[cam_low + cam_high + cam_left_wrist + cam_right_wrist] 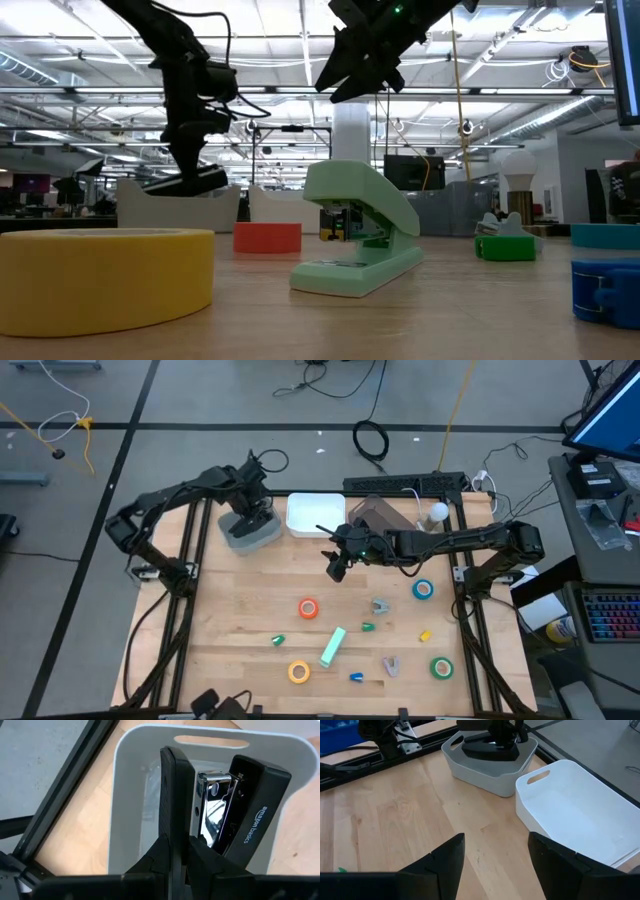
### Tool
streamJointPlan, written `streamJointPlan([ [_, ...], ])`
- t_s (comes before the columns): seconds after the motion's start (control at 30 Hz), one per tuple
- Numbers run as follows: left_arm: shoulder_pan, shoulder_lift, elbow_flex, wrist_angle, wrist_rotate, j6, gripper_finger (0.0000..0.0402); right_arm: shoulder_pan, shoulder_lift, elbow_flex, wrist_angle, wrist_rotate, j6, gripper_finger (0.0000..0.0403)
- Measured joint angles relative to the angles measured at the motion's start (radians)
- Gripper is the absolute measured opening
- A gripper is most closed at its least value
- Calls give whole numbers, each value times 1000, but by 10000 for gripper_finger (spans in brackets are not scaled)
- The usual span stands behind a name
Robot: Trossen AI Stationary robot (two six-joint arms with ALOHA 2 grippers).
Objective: Pick and place Stapler, Stapler remover, tape
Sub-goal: Put the black stapler into the gray bin
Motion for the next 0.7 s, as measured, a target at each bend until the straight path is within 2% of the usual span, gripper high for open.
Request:
streamJointPlan([
  [0.7,-14,130,1,24,8,14,39,0,0,0,0,2,0,210],
])
